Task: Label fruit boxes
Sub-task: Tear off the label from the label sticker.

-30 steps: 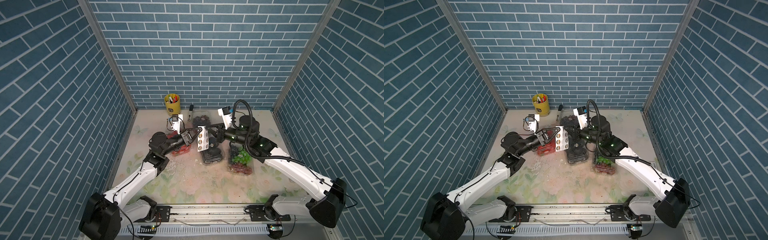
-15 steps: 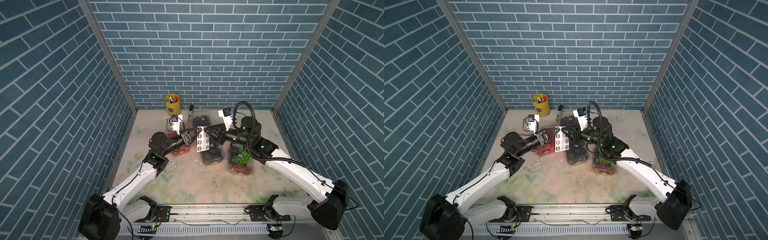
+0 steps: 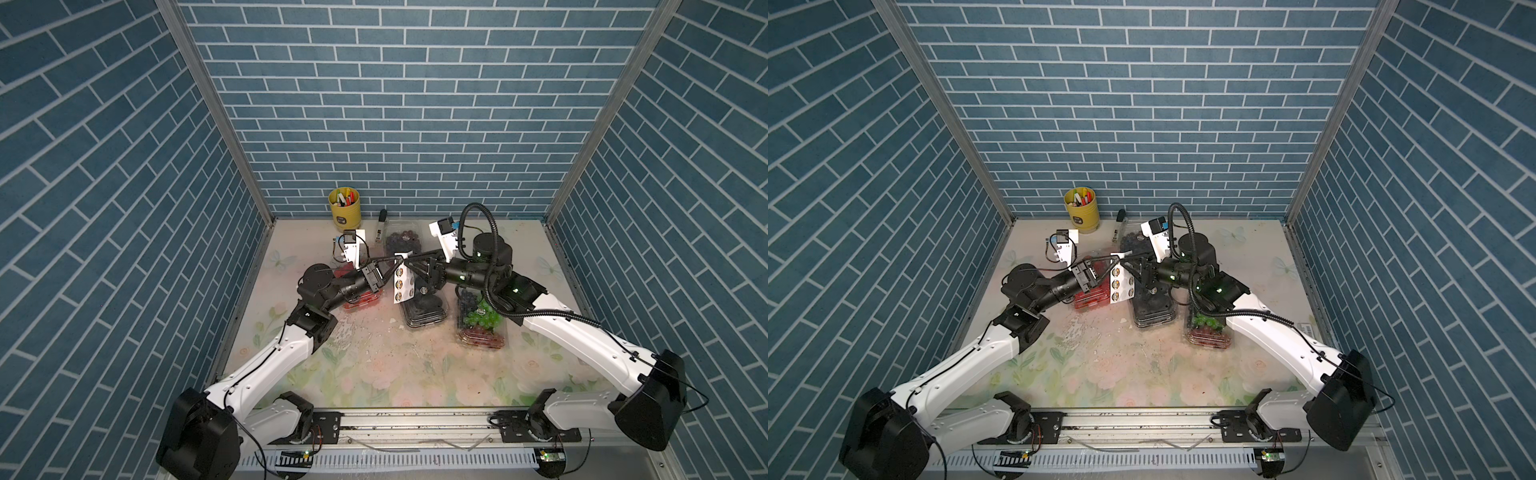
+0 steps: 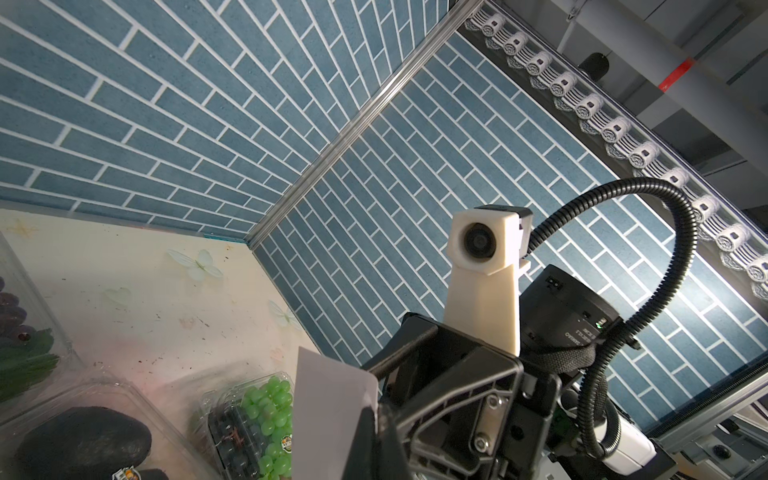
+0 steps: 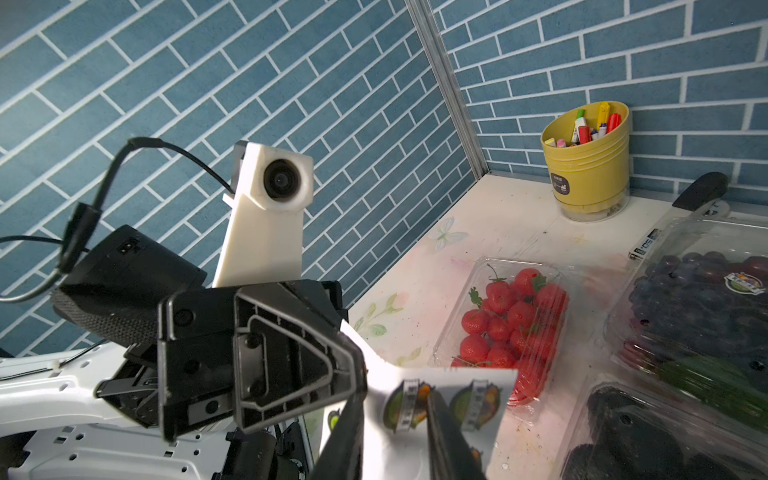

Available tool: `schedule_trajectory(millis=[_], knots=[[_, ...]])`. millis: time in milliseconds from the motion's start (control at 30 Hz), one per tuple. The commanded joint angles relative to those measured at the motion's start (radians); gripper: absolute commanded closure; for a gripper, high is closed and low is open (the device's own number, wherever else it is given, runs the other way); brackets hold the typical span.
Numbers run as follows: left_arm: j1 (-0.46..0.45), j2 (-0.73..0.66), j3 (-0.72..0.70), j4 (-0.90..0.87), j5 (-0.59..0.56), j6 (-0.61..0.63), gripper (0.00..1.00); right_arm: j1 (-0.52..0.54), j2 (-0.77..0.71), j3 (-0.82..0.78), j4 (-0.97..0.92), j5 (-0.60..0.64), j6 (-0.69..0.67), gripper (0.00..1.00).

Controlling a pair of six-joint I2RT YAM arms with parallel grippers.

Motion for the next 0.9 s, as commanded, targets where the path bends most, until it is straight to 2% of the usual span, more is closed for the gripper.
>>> schedule_trajectory(millis=[0,167,267,667,867], knots=[[0.002,-0.013,-0.005,0.037,0.015,-0.003,1.00,0.003,0.001,0.036,0.006,0.023,-0.002,0.76],[0.001,-0.005,-0.006,0.056,0.019,-0.013,1.00,0.003,0.011,0.044,0.014,0.024,0.002,0.88],[0.002,-0.004,-0.006,0.060,0.021,-0.017,1.00,0.003,0.014,0.046,0.015,0.023,0.001,1.00],[0.020,-0.052,-0.006,-0.054,-0.037,0.034,1.00,-0.009,-0.042,0.002,-0.049,0.128,-0.038,1.00],[0.039,-0.079,-0.034,-0.127,-0.065,0.053,1.00,-0.032,-0.076,-0.021,-0.066,0.141,-0.038,1.00]])
